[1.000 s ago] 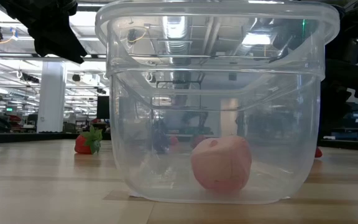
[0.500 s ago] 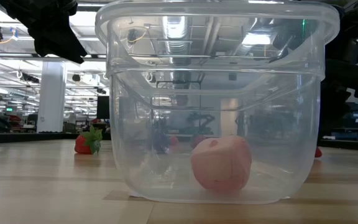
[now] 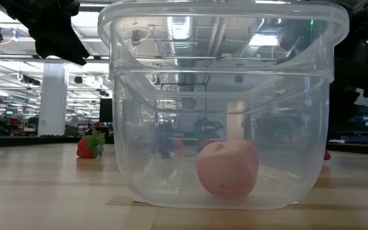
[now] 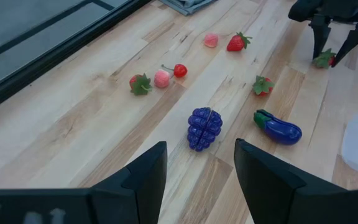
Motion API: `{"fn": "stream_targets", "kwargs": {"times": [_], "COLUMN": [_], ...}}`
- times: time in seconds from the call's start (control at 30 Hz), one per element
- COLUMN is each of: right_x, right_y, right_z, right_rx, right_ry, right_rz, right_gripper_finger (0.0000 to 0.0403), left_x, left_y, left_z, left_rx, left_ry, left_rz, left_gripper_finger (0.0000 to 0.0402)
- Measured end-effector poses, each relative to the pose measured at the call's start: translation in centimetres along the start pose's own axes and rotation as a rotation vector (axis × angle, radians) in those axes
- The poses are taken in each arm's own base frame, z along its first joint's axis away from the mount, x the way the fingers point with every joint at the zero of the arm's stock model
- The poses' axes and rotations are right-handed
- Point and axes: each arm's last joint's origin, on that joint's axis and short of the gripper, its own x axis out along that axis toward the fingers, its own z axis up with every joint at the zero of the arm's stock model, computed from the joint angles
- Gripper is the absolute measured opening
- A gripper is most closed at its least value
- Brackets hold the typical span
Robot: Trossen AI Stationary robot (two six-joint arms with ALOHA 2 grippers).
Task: Pick and placing Produce into tupperware
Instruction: Put the red strawberry into the transparent bin
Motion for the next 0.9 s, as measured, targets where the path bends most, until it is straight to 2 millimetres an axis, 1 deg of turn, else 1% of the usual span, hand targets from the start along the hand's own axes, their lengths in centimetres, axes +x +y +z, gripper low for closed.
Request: {"fn": "stream_targets", "kwargs": {"times": [0.23, 0.67, 0.9], "right_x": [-1.1, -4.9, -6.5], "right_y": [0.2, -0.5, -0.3], "right_z": [0.8, 2.2, 2.6], "right_rx": [-0.001, 0.03, 0.023], "right_ry": [-0.082, -0.272, -0.358], "right_rz": [0.034, 0.067, 0.099], "right_gripper_finger": [0.0172, 0.0172, 0.0176], "left_x": [0.0, 0.0, 0.0], "left_y": [0.0, -0.1, -0.1], "left_z": [0.0, 0.0, 0.0], "left_rx": [-0.001, -0.007, -0.007], "left_ry": [0.0, 0.011, 0.011], "left_rz": [0.0, -0.018, -0.018], "left_gripper_finger": [0.0177, 0.0177, 0.0177]}}
